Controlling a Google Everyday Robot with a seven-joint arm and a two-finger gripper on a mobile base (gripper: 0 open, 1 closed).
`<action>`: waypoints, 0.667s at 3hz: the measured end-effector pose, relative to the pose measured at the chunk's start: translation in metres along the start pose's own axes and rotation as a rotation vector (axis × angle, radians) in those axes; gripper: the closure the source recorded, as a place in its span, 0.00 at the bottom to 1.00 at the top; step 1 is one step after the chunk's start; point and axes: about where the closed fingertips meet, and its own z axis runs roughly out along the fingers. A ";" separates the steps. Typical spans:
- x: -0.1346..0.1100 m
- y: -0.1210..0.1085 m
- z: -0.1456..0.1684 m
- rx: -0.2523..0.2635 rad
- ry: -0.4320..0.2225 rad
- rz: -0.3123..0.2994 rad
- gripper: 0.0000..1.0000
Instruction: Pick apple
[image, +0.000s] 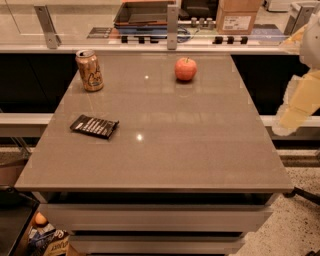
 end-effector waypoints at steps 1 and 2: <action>0.000 -0.038 0.014 0.041 -0.058 0.106 0.00; -0.012 -0.078 0.042 0.095 -0.115 0.240 0.00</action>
Offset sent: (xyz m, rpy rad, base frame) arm 0.1564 -0.0086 -0.0164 0.2999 -0.1637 -0.3829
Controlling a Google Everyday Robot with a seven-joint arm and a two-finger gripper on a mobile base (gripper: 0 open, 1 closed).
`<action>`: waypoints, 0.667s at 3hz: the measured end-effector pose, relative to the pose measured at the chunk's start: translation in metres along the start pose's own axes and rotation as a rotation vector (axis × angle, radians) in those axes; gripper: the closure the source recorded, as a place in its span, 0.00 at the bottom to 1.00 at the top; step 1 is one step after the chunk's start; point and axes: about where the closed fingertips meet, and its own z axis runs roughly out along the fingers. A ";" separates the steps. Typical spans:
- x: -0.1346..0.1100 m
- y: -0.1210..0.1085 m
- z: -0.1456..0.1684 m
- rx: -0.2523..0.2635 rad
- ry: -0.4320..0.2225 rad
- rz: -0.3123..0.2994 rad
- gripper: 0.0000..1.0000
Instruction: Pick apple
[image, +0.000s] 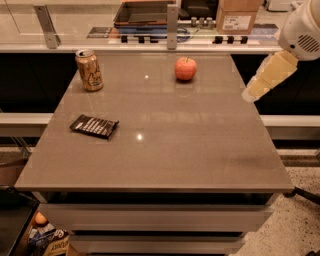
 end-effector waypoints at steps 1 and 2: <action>-0.016 -0.019 0.035 0.055 -0.076 0.147 0.00; -0.024 -0.025 0.066 0.105 -0.146 0.297 0.00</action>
Offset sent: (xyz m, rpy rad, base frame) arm 0.1143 0.0258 -0.0457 0.4079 -0.2812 -0.4281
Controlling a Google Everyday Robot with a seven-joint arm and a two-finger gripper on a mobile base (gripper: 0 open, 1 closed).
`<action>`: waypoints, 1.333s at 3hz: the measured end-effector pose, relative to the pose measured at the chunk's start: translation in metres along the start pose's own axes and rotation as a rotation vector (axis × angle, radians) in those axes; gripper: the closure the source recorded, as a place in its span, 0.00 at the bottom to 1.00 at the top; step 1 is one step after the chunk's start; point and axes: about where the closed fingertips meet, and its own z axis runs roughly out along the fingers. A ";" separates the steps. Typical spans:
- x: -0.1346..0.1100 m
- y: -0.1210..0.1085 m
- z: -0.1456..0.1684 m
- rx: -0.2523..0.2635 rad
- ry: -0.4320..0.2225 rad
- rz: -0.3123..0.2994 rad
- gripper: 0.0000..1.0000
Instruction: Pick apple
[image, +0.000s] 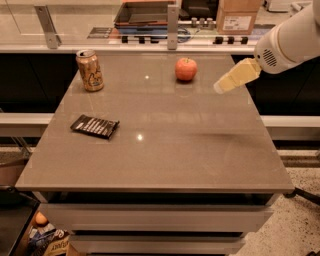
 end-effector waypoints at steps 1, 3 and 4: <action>-0.007 -0.004 0.024 0.054 -0.079 0.115 0.00; -0.027 -0.014 0.021 0.091 -0.160 0.143 0.00; -0.032 -0.015 0.041 0.057 -0.173 0.144 0.00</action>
Offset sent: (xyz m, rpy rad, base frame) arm 0.0189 0.0063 -0.0116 0.0834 -0.0538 -0.0906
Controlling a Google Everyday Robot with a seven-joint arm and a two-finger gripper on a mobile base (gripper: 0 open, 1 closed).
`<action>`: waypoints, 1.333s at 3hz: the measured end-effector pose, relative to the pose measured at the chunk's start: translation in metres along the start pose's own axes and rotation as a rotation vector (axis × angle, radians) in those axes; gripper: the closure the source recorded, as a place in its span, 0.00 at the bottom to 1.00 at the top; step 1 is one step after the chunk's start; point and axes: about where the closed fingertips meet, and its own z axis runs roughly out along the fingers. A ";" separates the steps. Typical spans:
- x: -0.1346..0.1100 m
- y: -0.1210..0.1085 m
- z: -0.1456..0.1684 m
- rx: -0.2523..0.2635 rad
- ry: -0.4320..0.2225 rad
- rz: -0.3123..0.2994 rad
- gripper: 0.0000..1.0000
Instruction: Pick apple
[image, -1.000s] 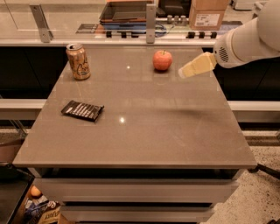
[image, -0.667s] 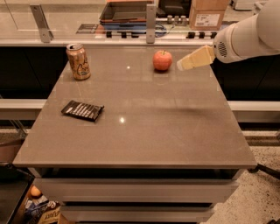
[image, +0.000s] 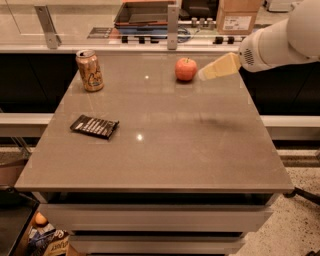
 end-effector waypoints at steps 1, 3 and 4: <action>0.004 0.000 0.028 -0.049 -0.006 0.028 0.00; 0.012 0.005 0.070 -0.114 -0.070 0.075 0.00; 0.002 0.007 0.089 -0.141 -0.133 0.078 0.00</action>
Offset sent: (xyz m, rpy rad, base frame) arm 0.0485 0.0131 -0.0612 0.1593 0.0360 0.0539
